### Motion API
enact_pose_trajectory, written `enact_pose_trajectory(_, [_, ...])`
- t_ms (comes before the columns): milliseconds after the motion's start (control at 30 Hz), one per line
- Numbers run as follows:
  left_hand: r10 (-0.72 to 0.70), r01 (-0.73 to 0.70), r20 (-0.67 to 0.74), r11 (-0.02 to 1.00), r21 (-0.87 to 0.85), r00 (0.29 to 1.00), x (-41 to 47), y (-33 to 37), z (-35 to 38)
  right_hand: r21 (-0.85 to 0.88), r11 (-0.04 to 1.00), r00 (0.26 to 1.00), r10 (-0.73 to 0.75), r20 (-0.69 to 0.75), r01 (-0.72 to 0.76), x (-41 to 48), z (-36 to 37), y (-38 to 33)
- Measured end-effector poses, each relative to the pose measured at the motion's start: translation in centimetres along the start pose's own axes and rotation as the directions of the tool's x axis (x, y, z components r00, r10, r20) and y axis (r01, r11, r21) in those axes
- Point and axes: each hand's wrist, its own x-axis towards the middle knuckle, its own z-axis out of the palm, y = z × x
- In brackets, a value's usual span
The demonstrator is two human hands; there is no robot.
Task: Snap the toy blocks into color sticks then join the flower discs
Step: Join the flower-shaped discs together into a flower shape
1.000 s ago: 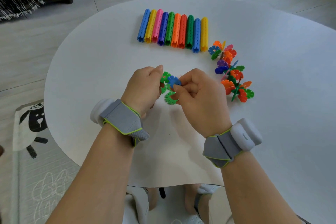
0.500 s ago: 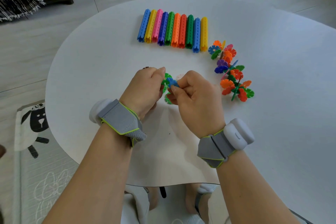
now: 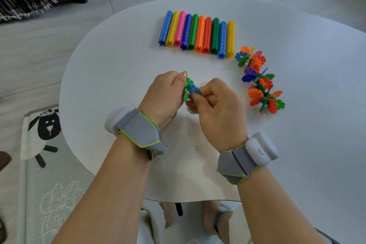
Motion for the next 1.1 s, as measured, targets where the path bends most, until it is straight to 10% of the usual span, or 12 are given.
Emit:
enact_pose_trajectory(300, [-0.033,0.03,-0.022,0.99,-0.141,0.999,-0.9,0.2,0.8,-0.249,0.969,0.997,-0.032,-0.076,0.013,0.7,-0.6,-0.4])
enact_pose_trajectory(533, [-0.082,0.042,-0.154,0.968,-0.248,0.985,-0.2,0.0,-0.7,-0.684,0.729,0.988,0.123,0.098,-0.023,0.0,-1.4,0.1])
enact_pose_trajectory(1100, [-0.093,0.072,-0.049,0.939,-0.337,0.994,-0.5,0.4,-0.3,-0.661,0.748,0.981,0.172,0.093,-0.069,0.4,-1.1,-0.3])
